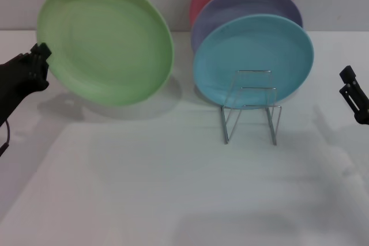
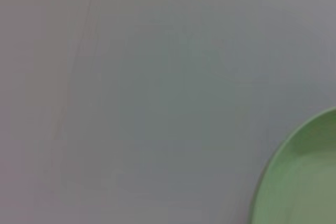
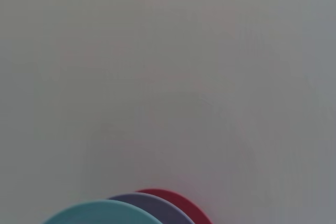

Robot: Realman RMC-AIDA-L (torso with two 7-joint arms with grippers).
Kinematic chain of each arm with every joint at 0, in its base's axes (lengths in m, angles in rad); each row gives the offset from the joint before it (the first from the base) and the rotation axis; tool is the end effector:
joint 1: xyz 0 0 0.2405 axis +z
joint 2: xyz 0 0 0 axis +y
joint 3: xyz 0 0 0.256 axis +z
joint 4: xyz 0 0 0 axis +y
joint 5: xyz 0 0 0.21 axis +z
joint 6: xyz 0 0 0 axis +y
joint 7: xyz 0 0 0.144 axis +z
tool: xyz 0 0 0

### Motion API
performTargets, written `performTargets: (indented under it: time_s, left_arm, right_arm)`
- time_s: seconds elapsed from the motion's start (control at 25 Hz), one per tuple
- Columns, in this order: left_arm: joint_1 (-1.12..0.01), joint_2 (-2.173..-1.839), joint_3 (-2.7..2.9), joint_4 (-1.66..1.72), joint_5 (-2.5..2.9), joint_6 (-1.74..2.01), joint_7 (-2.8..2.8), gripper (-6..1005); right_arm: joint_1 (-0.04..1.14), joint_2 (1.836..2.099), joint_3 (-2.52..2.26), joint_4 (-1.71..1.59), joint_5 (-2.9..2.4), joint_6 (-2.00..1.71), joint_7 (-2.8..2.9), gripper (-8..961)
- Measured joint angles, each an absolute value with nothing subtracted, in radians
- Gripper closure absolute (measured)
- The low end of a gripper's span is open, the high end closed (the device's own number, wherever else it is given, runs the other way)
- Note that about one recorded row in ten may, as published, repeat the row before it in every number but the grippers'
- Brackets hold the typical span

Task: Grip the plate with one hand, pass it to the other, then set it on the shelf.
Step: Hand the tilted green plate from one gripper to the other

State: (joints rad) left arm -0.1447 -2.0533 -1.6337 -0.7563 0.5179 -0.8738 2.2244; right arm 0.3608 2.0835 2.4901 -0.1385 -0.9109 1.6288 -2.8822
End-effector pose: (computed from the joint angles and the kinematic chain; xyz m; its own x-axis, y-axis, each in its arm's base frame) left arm -0.3021 0.3272 0.0173 0.5301 0.1056 0.8413 0.8020 -0.3846 -0.4570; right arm 0.3270 0.2584 -0.0078 0.6023 0.2042 -0.7717 -0.7286 -0.2544 -0.6360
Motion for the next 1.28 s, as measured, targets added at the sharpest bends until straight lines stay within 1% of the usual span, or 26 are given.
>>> performTargets:
  time_s: [0.28, 0.44, 0.48, 0.6, 0.68, 0.72, 0.84, 0.88, 1.12, 1.28]
  left_arm:
    - [-0.129, -2.001, -1.653, -0.944, 0.876, -0.8, 1.742, 969]
    - [-0.128, -1.998, -1.688, -0.991, 1.018, -0.805, 1.632, 969]
    - [-0.128, -1.999, -1.712, -1.022, 1.116, -0.807, 1.58, 969]
    - [-0.125, -2.006, -1.734, -1.052, 1.193, -0.808, 1.553, 970]
    - [-0.116, -2.022, -1.78, -1.095, 1.295, -0.816, 1.529, 970]
    - [-0.116, -2.022, -1.78, -1.095, 1.295, -0.816, 1.529, 970]
    - [-0.111, -2.043, -1.82, -1.126, 1.362, -0.821, 1.522, 970]
    - [-0.108, -2.055, -1.834, -1.152, 1.418, -0.816, 1.521, 970]
    - [-0.089, -2.064, -1.825, -1.237, 1.537, -0.756, 1.519, 970]
    - [-0.049, -2.066, -1.806, -1.349, 1.606, -0.704, 1.517, 970]
  right_arm:
    - [0.369, 2.08, 2.493, -0.116, -0.91, 1.601, -2.882, 173]
    - [0.373, 2.081, 2.496, -0.107, -0.91, 1.587, -2.882, 173]
    - [0.375, 2.081, 2.499, -0.106, -0.91, 1.584, -2.882, 173]
    - [0.378, 2.081, 2.501, -0.106, -0.91, 1.584, -2.882, 173]
    - [0.382, 2.081, 2.502, -0.106, -0.91, 1.582, -2.882, 173]
    - [0.382, 2.081, 2.502, -0.106, -0.91, 1.582, -2.882, 173]
    - [0.384, 2.082, 2.502, -0.106, -0.91, 1.581, -2.882, 172]
    - [0.385, 2.082, 2.502, -0.106, -0.912, 1.581, -2.882, 172]
    - [0.388, 2.082, 2.502, -0.108, -0.913, 1.578, -2.882, 174]
    - [0.39, 2.082, 2.502, -0.111, -0.913, 1.571, -2.882, 174]
